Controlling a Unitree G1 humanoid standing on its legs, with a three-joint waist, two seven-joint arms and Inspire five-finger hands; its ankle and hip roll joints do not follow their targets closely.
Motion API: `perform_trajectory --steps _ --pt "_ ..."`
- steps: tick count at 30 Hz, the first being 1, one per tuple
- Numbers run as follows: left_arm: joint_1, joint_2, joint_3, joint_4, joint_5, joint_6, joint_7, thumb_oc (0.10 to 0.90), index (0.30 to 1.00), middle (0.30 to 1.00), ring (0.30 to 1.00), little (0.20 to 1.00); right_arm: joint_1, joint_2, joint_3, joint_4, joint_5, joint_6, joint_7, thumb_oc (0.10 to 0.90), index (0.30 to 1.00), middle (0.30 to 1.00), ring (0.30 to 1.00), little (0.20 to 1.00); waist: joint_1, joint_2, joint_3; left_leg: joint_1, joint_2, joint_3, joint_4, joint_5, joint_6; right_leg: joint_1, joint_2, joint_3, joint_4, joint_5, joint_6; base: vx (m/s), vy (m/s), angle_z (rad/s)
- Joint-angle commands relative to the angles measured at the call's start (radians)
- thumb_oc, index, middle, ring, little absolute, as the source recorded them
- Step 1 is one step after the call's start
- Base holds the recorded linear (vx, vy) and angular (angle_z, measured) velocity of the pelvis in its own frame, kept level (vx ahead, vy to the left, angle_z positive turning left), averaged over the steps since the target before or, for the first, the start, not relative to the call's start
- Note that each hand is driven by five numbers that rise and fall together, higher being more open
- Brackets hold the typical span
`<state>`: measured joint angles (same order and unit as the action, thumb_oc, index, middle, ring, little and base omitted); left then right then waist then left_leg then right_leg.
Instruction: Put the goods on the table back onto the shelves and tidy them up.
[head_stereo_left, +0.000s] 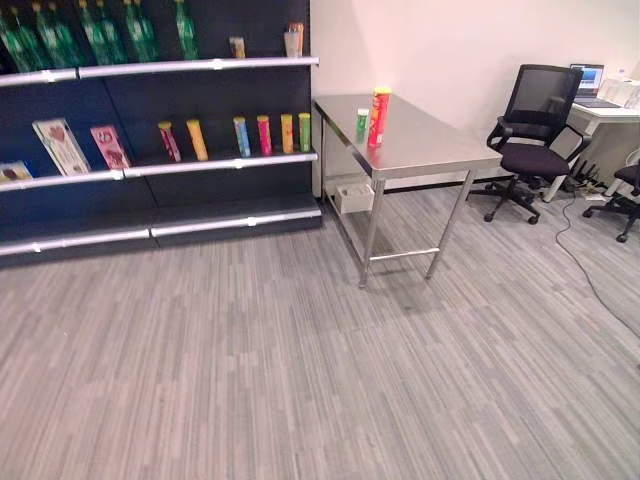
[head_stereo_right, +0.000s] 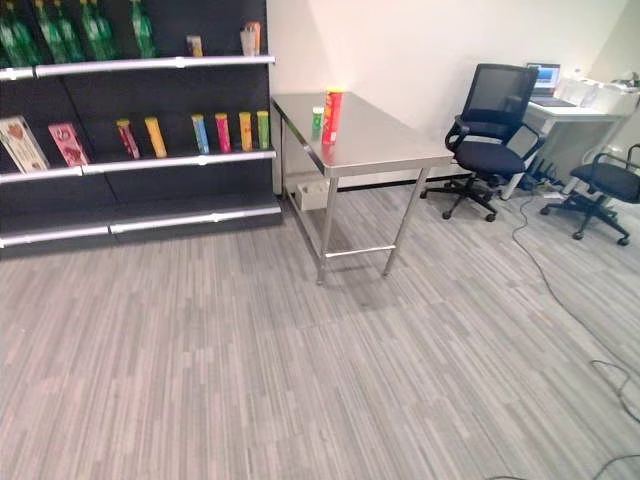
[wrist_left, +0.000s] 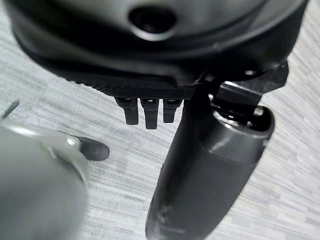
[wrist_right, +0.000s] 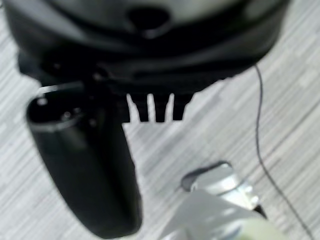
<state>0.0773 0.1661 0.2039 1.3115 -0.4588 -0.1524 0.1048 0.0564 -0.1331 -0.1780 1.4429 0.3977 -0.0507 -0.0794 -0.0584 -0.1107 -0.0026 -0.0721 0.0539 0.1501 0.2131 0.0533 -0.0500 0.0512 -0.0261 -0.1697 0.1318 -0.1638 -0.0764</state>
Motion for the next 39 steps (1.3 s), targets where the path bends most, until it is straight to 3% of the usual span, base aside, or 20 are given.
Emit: perform_trajectory --steps 1,3,6,10,14,16,17,18,21,22,23,24,25,26,28,32,35,37,38,39 --pt "-0.001 -0.041 0.002 -0.032 0.015 -0.033 0.014 0.8 0.9 0.9 0.9 0.9 -0.039 -0.052 -0.005 0.071 -0.011 -0.036 -0.048 0.8 0.9 0.9 0.9 0.9 0.008 0.029 0.045 0.027 0.16 0.014 0.084 0.018 -0.066 0.113 -0.047 0.027 -0.219 0.204 0.095 0.05 -0.003 0.1" --pt "0.007 -0.036 -0.001 -0.044 0.017 -0.036 0.013 0.8 0.9 0.9 0.9 0.9 -0.042 -0.042 0.01 0.06 -0.015 -0.025 -0.046 0.8 0.9 0.9 0.9 0.9 0.02 0.02 0.048 -0.038 0.168 0.048 -0.006 0.005 -0.051 0.136 -0.063 0.051 -0.219 0.179 0.099 0.19 0.044 0.15" --pt "0.011 -0.037 -0.003 -0.045 0.014 -0.033 0.013 0.8 0.9 0.9 0.9 0.9 -0.038 -0.036 0.022 0.043 -0.017 -0.017 -0.044 0.8 0.9 0.9 0.9 0.9 0.036 0.027 0.061 -0.071 0.166 0.047 -0.094 0.051 -0.056 0.16 -0.068 0.066 -0.219 0.164 0.102 0.18 0.064 0.04" --pt "0.038 -0.044 0.04 -0.013 -0.043 -0.034 0.01 0.8 0.9 0.9 0.9 0.9 -0.044 -0.067 0.017 0.037 -0.021 -0.004 -0.05 0.8 0.9 0.9 0.9 0.9 0.08 0.088 0.086 -0.222 0.184 0.032 -0.261 0.108 -0.083 0.283 -0.103 0.124 -0.215 0.077 0.12 0.46 0.203 -0.18" --pt "0.032 -0.04 0.075 -0.005 -0.047 -0.036 0.017 0.8 0.9 0.9 0.9 0.9 -0.05 -0.066 0.0 0.04 -0.035 0.003 -0.046 0.8 0.9 0.9 0.9 0.9 0.075 0.109 0.04 -0.147 0.175 0.029 -0.24 0.127 -0.08 0.303 -0.154 0.164 -0.201 0.079 0.146 0.48 0.233 -0.75" --pt "0.03 -0.029 0.064 -0.021 -0.032 -0.038 0.018 0.8 0.9 0.9 0.9 0.9 -0.03 -0.058 -0.029 0.035 -0.024 0.012 -0.027 0.8 0.9 0.9 0.9 0.9 0.058 0.108 0.013 -0.105 0.132 0.056 -0.255 0.13 -0.067 0.293 -0.198 0.177 -0.145 0.132 0.17 0.59 0.343 -0.59" --pt "0.021 -0.036 0.029 -0.039 0.004 -0.032 0.019 0.8 0.9 0.9 0.9 0.9 -0.018 -0.057 -0.039 0.014 -0.007 0.013 -0.023 0.8 0.9 0.9 0.9 0.9 0.053 0.103 0.001 -0.04 0.081 0.095 -0.282 0.108 -0.047 0.272 -0.247 0.18 -0.054 0.22 0.186 0.49 0.302 -0.13" --pt "0.021 -0.036 0.029 -0.039 0.004 -0.032 0.02 0.8 0.9 0.9 0.9 0.9 -0.018 -0.057 -0.039 0.014 -0.007 0.013 -0.023 0.8 0.9 0.9 0.9 0.9 0.056 0.105 0.0 -0.041 0.084 0.096 -0.283 0.109 -0.047 0.269 -0.245 0.183 -0.054 0.222 0.186 0.42 0.287 -0.04" --pt "0.004 -0.033 -0.017 -0.034 0.064 -0.028 0.02 0.8 0.9 0.9 0.9 0.9 -0.022 -0.067 -0.041 -0.003 -0.019 0.003 -0.027 0.8 0.9 0.9 0.9 0.9 0.05 0.115 0.006 0.053 0.015 0.131 -0.299 0.048 0.004 0.2 -0.321 0.154 0.201 0.434 0.183 0.33 0.276 0.02" --pt "0.003 -0.033 -0.017 -0.033 0.064 -0.028 0.02 0.8 0.9 0.9 0.9 0.9 -0.022 -0.067 -0.041 -0.003 -0.019 0.003 -0.027 0.8 0.9 0.9 0.9 0.9 0.052 0.117 0.005 0.051 0.017 0.134 -0.3 0.05 0.004 0.197 -0.319 0.157 0.2 0.437 0.183 0.4 0.352 -0.23" --pt "-0.006 -0.031 -0.036 -0.035 0.084 -0.031 0.026 0.8 0.9 0.9 0.9 0.9 -0.028 -0.061 -0.022 -0.024 -0.03 0.0 -0.029 0.8 0.9 0.9 0.9 0.9 0.047 0.127 0.026 0.118 0.005 0.146 -0.3 0.01 0.033 0.142 -0.393 0.092 0.351 0.534 0.169 0.39 0.284 -0.26" --pt "-0.009 -0.029 -0.053 -0.04 0.1 -0.029 0.025 0.8 0.9 0.9 0.9 0.9 -0.036 -0.055 -0.002 -0.055 -0.034 -0.003 -0.032 0.8 0.9 0.9 0.9 0.9 0.04 0.128 0.039 0.147 0.004 0.15 -0.3 -0.014 0.043 0.1 -0.401 0.071 0.403 0.523 0.165 0.65 0.373 -0.23" --pt "-0.012 -0.027 -0.073 -0.049 0.126 -0.024 0.016 0.8 0.9 0.9 0.9 0.9 -0.03 -0.056 0.008 -0.112 -0.035 -0.017 -0.031 0.8 0.9 0.9 0.9 0.9 -0.003 0.144 0.063 0.19 0.004 0.127 -0.3 -0.045 0.042 -0.029 -0.3 0.076 0.45 0.371 0.148 0.38 0.143 -0.38" --pt "-0.012 -0.027 -0.073 -0.049 0.127 -0.024 0.016 0.8 0.9 0.9 0.9 0.9 -0.03 -0.056 0.008 -0.113 -0.035 -0.017 -0.031 0.8 0.9 0.9 0.9 0.9 -0.003 0.145 0.061 0.188 0.007 0.127 -0.3 -0.044 0.041 -0.032 -0.298 0.075 0.45 0.372 0.146 0.38 0.105 -0.47" --pt "-0.021 -0.023 -0.115 -0.059 0.156 -0.023 0.0 0.8 0.9 0.9 0.9 0.9 -0.023 -0.074 0.01 -0.11 -0.044 -0.024 -0.036 0.8 0.9 0.9 0.9 0.9 -0.059 0.144 0.084 0.232 -0.008 0.097 -0.3 -0.077 0.031 -0.117 -0.201 0.051 0.371 0.274 0.144 0.31 -0.013 -0.02" --pt "-0.05 -0.049 -0.246 -0.051 0.225 -0.01 -0.027 0.8 0.9 0.9 0.9 0.9 0.0 -0.08 0.031 -0.07 -0.067 -0.023 -0.038 0.8 0.9 0.9 0.9 0.9 -0.149 0.103 0.083 0.322 -0.044 0.067 -0.3 -0.156 0.009 -0.199 -0.104 -0.031 -0.023 0.324 0.161 0.42 -0.134 0.31" --pt "-0.078 -0.095 -0.333 -0.025 0.258 -0.001 -0.063 0.8 0.9 0.9 0.9 0.9 0.019 -0.088 0.015 -0.009 -0.049 -0.005 -0.029 0.8 0.9 0.9 0.9 0.9 -0.193 0.093 0.073 0.389 -0.042 0.046 -0.3 -0.198 0.01 -0.206 -0.096 -0.018 -0.044 0.348 0.159 0.4 -0.136 0.86" --pt "-0.111 -0.115 -0.396 -0.018 0.325 0.012 -0.061 0.8 0.9 0.9 0.9 0.9 0.008 -0.105 0.024 0.051 -0.074 0.004 -0.032 0.8 0.9 0.9 0.9 0.9 -0.205 0.12 0.038 0.442 0.003 0.038 -0.267 -0.129 -0.006 -0.158 -0.055 0.008 -0.042 0.321 0.126 0.47 -0.177 0.72" --pt "-0.111 -0.115 -0.396 -0.018 0.325 0.012 -0.061 0.8 0.9 0.9 0.9 0.9 0.008 -0.106 0.024 0.052 -0.074 0.004 -0.032 0.8 0.9 0.9 0.9 0.9 -0.206 0.121 0.039 0.443 0.005 0.038 -0.267 -0.13 -0.007 -0.156 -0.054 0.007 -0.043 0.321 0.125 0.38 -0.172 0.11" --pt "-0.123 -0.114 -0.41 -0.033 0.327 0.014 -0.071 0.8 0.9 0.9 0.9 0.9 -0.001 -0.115 0.021 0.055 -0.076 0.005 -0.031 0.8 0.9 0.9 0.9 0.9 -0.203 0.123 0.031 0.421 0.016 0.046 -0.185 -0.096 -0.018 -0.127 -0.051 0.004 -0.071 0.322 0.121 0.22 -0.133 -0.17"
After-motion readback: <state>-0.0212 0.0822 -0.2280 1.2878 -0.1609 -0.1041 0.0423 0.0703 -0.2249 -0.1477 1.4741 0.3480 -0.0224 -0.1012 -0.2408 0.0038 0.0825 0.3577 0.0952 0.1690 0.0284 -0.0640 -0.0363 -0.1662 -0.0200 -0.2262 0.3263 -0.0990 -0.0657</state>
